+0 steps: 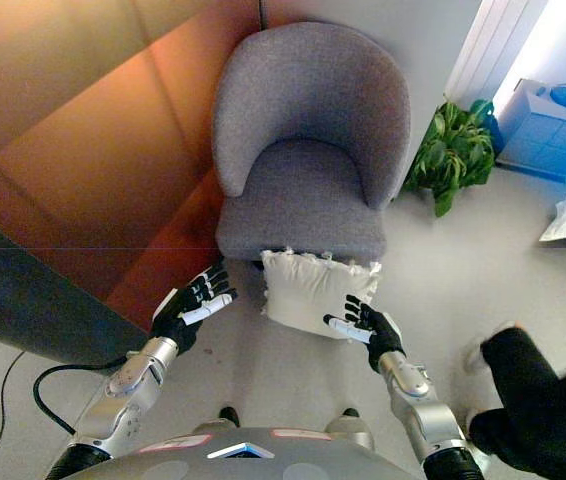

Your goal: Pick up the pillow and put it on the sofa.

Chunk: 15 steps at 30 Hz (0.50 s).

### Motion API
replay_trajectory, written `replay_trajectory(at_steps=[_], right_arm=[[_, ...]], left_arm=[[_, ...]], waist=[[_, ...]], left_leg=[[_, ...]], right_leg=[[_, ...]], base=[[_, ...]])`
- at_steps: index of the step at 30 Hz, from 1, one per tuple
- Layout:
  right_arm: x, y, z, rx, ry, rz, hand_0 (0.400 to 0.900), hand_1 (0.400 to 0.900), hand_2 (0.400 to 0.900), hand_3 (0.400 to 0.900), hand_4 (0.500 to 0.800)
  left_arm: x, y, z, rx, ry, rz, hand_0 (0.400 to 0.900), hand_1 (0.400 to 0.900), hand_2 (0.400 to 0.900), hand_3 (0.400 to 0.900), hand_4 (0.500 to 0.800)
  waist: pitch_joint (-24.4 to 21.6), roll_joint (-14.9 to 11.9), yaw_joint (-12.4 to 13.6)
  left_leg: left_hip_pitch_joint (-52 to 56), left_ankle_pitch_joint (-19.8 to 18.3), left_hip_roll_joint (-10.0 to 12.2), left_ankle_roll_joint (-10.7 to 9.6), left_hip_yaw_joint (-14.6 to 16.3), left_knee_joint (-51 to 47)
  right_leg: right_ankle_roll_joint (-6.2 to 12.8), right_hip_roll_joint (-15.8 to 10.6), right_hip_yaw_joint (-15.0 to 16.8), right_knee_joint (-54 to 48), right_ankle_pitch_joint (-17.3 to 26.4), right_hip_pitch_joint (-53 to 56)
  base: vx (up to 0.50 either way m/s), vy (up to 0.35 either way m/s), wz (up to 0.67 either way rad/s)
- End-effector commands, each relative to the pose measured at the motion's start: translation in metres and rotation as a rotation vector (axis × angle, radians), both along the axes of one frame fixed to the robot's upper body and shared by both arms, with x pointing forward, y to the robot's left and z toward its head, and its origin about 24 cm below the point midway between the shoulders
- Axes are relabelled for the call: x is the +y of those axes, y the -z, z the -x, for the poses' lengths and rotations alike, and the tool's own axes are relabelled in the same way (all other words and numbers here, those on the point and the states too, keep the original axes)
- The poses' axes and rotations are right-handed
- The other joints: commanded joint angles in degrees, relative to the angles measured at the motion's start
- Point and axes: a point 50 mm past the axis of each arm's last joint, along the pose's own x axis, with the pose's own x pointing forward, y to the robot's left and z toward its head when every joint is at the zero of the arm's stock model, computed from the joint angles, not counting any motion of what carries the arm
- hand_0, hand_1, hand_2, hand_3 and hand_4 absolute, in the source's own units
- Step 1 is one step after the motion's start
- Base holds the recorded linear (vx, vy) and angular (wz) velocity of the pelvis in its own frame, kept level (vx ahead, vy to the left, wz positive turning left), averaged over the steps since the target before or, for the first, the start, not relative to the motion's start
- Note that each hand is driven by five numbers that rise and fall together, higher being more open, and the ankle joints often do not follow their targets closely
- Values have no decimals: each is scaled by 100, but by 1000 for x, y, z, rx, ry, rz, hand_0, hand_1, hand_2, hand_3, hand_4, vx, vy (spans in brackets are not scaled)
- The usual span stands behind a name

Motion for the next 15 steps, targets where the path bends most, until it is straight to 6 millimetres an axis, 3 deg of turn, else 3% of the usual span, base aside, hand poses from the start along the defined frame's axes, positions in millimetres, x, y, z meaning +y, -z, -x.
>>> replay_trajectory(at_steps=[1,15], right_arm=[[-2,-39,-37,-248,-15,10,900,900,900,900,800],[-2,-41,-37,-260,-4,20,900,900,900,900,800]], left_arm=[[4,-45,-36,-256,19,-20,900,900,900,900,800],[6,-51,-38,-297,22,-39,900,900,900,900,800]], waist=[[90,24,78],[122,45,46]], left_leg=[[331,-490,115,70,-160,32],[364,-504,120,81,-144,32]], right_leg=[[29,27,-69,13,6,96],[2,51,-14,13,-14,102]], base=[[0,0,0],[4,-7,-1]])
